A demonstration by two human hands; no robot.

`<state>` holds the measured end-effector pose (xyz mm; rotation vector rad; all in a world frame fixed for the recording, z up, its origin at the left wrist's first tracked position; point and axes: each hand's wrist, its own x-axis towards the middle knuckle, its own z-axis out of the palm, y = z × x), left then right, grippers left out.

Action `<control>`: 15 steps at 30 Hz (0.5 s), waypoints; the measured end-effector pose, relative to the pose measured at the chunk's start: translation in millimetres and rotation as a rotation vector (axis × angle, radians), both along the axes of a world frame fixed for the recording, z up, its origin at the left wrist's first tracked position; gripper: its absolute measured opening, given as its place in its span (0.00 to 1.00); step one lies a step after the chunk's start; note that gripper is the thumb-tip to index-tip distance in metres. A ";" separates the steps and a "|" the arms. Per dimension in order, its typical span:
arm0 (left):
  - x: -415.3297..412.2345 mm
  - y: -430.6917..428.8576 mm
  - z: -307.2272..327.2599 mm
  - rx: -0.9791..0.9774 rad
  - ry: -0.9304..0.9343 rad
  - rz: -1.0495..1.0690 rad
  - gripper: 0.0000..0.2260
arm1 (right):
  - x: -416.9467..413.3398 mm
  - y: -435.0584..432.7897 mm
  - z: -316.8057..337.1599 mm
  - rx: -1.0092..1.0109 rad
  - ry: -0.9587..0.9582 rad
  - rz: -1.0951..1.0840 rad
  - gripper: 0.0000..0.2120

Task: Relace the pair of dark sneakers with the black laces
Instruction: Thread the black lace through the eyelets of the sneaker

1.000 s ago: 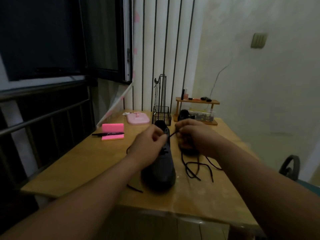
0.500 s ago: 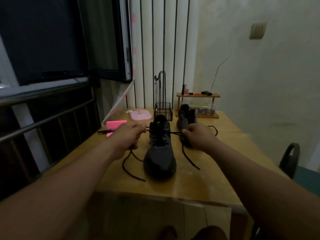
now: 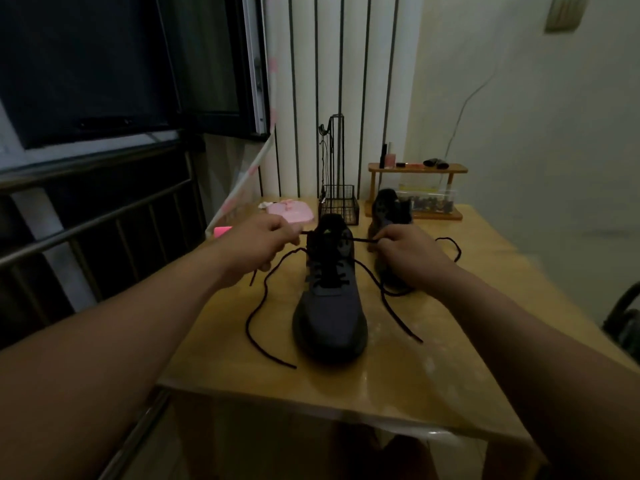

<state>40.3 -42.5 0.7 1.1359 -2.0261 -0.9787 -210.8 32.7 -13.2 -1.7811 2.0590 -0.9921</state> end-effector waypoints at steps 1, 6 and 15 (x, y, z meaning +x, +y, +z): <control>-4.2 0.4 -0.3 -0.014 -0.005 -0.002 0.14 | 1.6 0.1 -1.7 -0.007 0.050 0.021 0.13; -41.1 7.4 6.0 -0.127 -0.082 -0.110 0.12 | 33.8 -1.2 4.9 -0.139 -0.135 0.350 0.22; -24.7 -2.9 11.2 -0.190 -0.130 -0.028 0.17 | 20.1 -15.4 -3.5 -0.105 -0.098 0.316 0.19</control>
